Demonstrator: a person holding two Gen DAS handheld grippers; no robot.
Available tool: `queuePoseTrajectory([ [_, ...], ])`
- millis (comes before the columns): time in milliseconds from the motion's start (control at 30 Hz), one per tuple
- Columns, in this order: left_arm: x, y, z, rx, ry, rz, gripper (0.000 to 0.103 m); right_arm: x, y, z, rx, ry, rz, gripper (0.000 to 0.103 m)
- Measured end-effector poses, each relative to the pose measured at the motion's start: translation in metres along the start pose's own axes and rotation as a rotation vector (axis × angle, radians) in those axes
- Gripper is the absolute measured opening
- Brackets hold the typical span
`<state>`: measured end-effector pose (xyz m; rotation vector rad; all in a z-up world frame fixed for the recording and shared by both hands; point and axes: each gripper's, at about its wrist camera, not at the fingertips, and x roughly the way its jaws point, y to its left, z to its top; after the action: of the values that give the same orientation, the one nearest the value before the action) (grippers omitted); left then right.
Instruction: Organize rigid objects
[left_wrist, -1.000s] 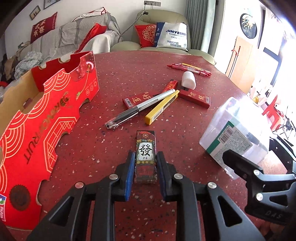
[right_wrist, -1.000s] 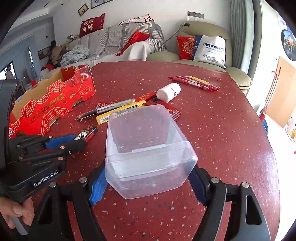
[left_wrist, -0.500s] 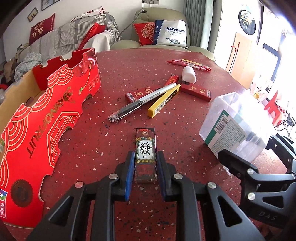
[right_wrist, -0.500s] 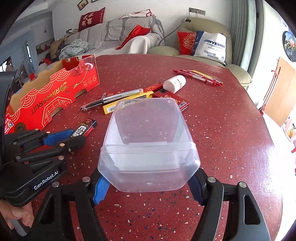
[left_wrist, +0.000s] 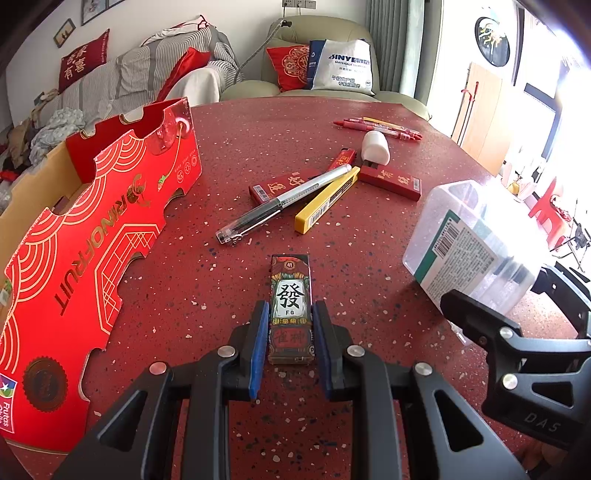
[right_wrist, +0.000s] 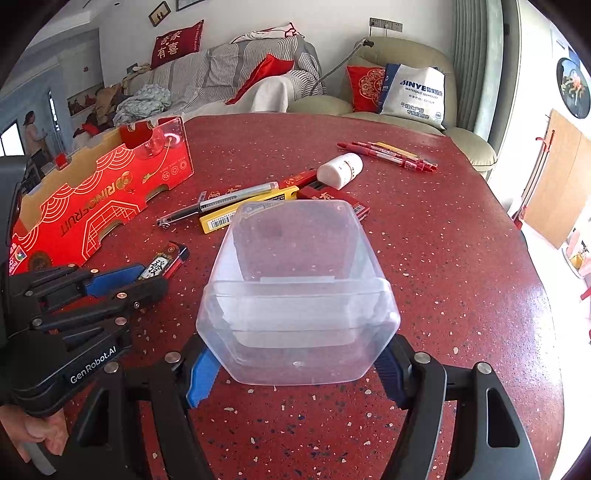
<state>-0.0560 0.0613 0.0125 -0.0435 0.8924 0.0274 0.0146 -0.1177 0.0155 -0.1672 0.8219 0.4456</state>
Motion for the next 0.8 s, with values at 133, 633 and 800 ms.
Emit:
queuePoseTrajectory([
  [133, 0.0, -0.0001, -0.0001, -0.001, 0.0, -0.001, 0.025, -0.0008, -0.0003, -0.0003, 0.003, -0.003, 0.004, 0.073],
  [633, 0.0002, 0.0001, -0.0004, 0.0, 0.0, 0.0, 0.025, 0.0023, 0.0017, 0.0003, -0.007, 0.012, -0.004, 0.073],
  [800, 0.0002, 0.0002, -0.0004, 0.001, -0.001, 0.0, 0.026, 0.0023, 0.0019, 0.0005, -0.006, 0.012, -0.002, 0.073],
])
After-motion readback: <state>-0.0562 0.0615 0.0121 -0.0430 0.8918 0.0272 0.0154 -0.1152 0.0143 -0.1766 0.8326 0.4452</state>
